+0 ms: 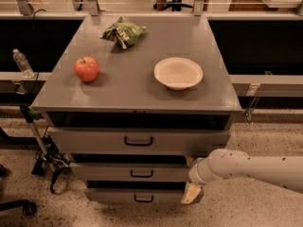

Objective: Open middle drawer

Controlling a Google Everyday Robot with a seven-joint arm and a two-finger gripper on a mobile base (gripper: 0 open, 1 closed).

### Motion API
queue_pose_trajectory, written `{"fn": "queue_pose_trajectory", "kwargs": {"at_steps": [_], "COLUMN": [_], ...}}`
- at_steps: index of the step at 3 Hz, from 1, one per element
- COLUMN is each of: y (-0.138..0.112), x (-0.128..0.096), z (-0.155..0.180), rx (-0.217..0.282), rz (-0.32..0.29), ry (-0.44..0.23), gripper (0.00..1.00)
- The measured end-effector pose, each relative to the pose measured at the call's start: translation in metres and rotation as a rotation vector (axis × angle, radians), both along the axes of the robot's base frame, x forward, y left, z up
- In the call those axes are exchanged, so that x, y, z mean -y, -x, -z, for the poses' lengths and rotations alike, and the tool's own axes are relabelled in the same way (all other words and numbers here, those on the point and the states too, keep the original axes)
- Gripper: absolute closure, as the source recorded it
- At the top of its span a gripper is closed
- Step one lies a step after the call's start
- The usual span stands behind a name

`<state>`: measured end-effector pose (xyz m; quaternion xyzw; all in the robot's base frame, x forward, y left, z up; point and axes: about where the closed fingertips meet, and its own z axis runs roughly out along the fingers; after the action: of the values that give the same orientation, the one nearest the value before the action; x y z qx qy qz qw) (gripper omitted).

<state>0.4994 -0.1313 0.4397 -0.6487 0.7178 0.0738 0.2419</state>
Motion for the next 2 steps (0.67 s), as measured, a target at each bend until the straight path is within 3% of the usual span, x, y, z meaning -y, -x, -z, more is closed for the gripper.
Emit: {"fn": "queue_pose_trajectory", "kwargs": {"at_steps": [1,2], "y": [-0.0053,-0.0048], "x": [-0.0037,-0.0086], "z": [0.0073,0.0162], "rx": [-0.007,-0.027], "rz": [-0.004,-0.015], "ry": [-0.006,-0.010], "gripper": [0.18,0.49]}}
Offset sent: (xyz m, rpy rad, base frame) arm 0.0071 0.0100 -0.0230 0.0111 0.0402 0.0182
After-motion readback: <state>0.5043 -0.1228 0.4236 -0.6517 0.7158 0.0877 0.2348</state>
